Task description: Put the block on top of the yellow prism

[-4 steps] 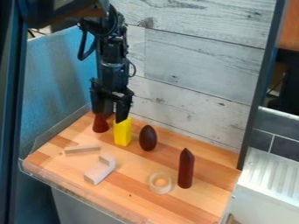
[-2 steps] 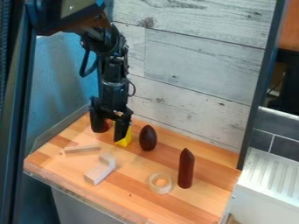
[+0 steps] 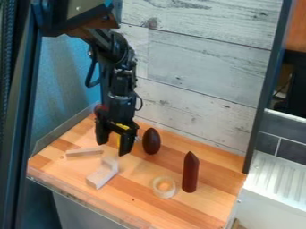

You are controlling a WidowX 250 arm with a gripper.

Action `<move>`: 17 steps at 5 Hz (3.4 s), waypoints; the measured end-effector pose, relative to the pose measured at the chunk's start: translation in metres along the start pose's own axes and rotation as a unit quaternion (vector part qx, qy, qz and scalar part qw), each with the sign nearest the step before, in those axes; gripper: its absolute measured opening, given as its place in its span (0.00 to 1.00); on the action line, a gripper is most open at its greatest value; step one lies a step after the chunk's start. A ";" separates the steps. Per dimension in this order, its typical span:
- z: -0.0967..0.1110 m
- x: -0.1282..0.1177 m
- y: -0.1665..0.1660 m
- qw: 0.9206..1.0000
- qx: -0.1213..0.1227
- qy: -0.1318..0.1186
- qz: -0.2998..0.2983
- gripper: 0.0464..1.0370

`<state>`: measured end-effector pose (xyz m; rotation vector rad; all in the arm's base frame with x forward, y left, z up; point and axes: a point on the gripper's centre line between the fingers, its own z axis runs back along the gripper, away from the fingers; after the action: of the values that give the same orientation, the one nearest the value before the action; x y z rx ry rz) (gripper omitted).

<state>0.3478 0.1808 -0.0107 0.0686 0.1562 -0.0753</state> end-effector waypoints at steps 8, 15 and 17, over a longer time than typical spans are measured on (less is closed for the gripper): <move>0.001 -0.008 0.010 1.000 -0.001 0.009 0.028 0.53; 0.061 0.048 0.027 0.993 -0.039 -0.050 0.103 0.53; 0.050 0.067 0.024 0.992 -0.023 -0.046 0.115 0.53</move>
<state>0.4231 0.1960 0.0293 0.0366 0.0566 0.1549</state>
